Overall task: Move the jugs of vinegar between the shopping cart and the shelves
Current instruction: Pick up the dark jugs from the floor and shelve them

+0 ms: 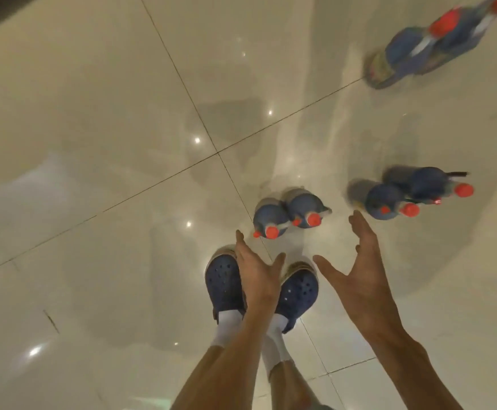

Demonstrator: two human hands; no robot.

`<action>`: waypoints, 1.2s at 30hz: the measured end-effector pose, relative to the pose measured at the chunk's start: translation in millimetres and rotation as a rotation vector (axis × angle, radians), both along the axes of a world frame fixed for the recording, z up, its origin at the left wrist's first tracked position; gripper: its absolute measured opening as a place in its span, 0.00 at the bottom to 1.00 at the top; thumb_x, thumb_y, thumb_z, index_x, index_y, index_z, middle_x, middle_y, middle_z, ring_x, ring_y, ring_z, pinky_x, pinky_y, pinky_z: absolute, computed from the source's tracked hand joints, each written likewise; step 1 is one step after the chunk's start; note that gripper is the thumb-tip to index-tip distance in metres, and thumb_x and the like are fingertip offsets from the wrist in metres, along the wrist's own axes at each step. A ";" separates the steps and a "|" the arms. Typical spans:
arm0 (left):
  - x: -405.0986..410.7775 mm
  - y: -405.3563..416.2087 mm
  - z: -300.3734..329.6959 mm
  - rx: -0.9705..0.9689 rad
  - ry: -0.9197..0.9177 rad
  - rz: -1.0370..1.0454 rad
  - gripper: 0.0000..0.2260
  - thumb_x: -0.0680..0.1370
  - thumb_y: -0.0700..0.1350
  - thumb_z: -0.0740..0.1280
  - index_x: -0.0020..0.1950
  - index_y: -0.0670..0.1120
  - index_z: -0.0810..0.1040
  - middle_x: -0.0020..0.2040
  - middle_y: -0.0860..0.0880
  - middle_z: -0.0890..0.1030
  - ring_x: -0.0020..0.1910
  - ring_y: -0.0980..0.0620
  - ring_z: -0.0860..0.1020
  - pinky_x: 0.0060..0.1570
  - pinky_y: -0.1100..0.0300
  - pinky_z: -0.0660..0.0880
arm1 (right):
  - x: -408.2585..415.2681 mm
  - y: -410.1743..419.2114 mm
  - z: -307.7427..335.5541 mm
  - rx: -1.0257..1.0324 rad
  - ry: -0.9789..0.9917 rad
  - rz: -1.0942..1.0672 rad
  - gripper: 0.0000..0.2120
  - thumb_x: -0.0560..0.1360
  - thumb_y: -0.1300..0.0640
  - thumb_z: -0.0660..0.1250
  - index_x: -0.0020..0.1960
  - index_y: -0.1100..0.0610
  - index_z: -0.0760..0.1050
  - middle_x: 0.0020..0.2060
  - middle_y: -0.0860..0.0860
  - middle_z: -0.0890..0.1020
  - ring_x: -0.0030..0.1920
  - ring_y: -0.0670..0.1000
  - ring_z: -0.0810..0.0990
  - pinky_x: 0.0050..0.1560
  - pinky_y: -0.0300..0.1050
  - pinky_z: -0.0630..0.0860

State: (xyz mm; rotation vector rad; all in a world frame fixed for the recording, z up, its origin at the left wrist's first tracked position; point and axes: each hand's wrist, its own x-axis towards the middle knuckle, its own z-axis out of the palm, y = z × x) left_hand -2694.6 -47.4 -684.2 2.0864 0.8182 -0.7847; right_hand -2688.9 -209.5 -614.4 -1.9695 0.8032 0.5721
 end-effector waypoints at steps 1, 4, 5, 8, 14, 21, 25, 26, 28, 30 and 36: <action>-3.7 -2.7 -22.1 -0.017 -0.013 0.015 0.46 0.75 0.53 0.76 0.83 0.50 0.50 0.80 0.49 0.62 0.78 0.47 0.63 0.76 0.50 0.65 | -5.7 0.3 -17.9 -0.007 0.006 0.012 0.46 0.70 0.41 0.74 0.80 0.45 0.55 0.77 0.44 0.64 0.76 0.48 0.66 0.71 0.42 0.65; -8.3 -12.2 -67.1 -0.088 -0.102 0.092 0.44 0.74 0.47 0.77 0.81 0.56 0.53 0.77 0.54 0.69 0.74 0.54 0.69 0.72 0.56 0.71 | -18.2 -0.1 -59.9 0.007 0.011 0.029 0.46 0.70 0.44 0.75 0.81 0.47 0.55 0.78 0.45 0.64 0.77 0.47 0.64 0.73 0.44 0.65; -7.7 -14.8 -76.1 -0.115 -0.131 0.127 0.44 0.74 0.45 0.77 0.81 0.58 0.52 0.76 0.55 0.70 0.73 0.55 0.71 0.70 0.57 0.72 | -20.7 -0.6 -69.0 0.009 0.011 0.031 0.46 0.71 0.46 0.76 0.81 0.47 0.54 0.79 0.44 0.63 0.77 0.47 0.64 0.74 0.45 0.65; 1.6 -17.2 -89.4 -0.173 -0.173 0.193 0.46 0.73 0.45 0.79 0.80 0.60 0.51 0.74 0.58 0.70 0.70 0.57 0.73 0.68 0.56 0.74 | -26.5 -2.5 -83.1 0.017 0.022 -0.002 0.46 0.72 0.52 0.78 0.81 0.45 0.54 0.78 0.43 0.63 0.77 0.45 0.64 0.74 0.44 0.64; 37.5 -1.8 -103.5 -0.194 -0.217 0.043 0.47 0.69 0.45 0.81 0.80 0.53 0.55 0.74 0.53 0.70 0.68 0.53 0.74 0.60 0.62 0.77 | -24.0 -6.9 -90.3 0.061 0.049 -0.020 0.46 0.73 0.55 0.78 0.81 0.46 0.55 0.78 0.43 0.64 0.77 0.46 0.64 0.75 0.46 0.65; 44.0 11.3 -115.3 -0.139 -0.294 -0.110 0.38 0.70 0.52 0.80 0.75 0.55 0.64 0.66 0.60 0.74 0.62 0.60 0.76 0.56 0.67 0.77 | -8.2 0.5 -147.8 0.107 0.040 -0.080 0.51 0.71 0.54 0.80 0.81 0.41 0.49 0.80 0.41 0.60 0.79 0.49 0.62 0.77 0.56 0.67; 43.5 22.4 -115.5 -0.090 -0.337 -0.193 0.37 0.69 0.54 0.81 0.72 0.53 0.65 0.66 0.56 0.75 0.63 0.55 0.77 0.59 0.61 0.78 | -14.0 5.3 -176.6 0.137 -0.007 -0.069 0.53 0.70 0.53 0.81 0.81 0.42 0.48 0.80 0.44 0.60 0.79 0.49 0.62 0.76 0.59 0.68; 43.0 26.7 -111.7 -0.095 -0.325 -0.202 0.37 0.69 0.54 0.81 0.72 0.54 0.65 0.66 0.57 0.75 0.63 0.57 0.77 0.60 0.64 0.76 | -14.7 6.9 -179.7 0.133 -0.024 -0.071 0.53 0.70 0.51 0.81 0.81 0.43 0.48 0.80 0.43 0.60 0.80 0.49 0.62 0.76 0.59 0.67; 39.4 37.0 -99.4 -0.108 -0.310 -0.199 0.37 0.69 0.51 0.81 0.72 0.52 0.65 0.64 0.61 0.74 0.62 0.63 0.75 0.59 0.72 0.72 | -15.1 11.6 -179.1 0.128 -0.035 -0.091 0.53 0.69 0.45 0.80 0.81 0.42 0.47 0.80 0.42 0.59 0.80 0.48 0.61 0.77 0.55 0.67; 37.3 44.9 -85.5 -0.122 -0.320 -0.182 0.36 0.69 0.47 0.81 0.72 0.49 0.66 0.61 0.63 0.74 0.60 0.69 0.74 0.56 0.76 0.72 | -10.3 15.7 -176.2 0.159 -0.073 -0.123 0.54 0.68 0.40 0.79 0.82 0.42 0.48 0.80 0.40 0.60 0.79 0.44 0.62 0.76 0.46 0.67; 43.7 68.4 -77.3 -0.127 -0.295 -0.197 0.37 0.68 0.60 0.79 0.72 0.50 0.69 0.62 0.52 0.80 0.59 0.50 0.80 0.58 0.46 0.81 | 4.4 26.4 -192.3 0.112 -0.042 -0.217 0.38 0.70 0.53 0.80 0.75 0.50 0.66 0.64 0.38 0.76 0.62 0.39 0.78 0.60 0.34 0.77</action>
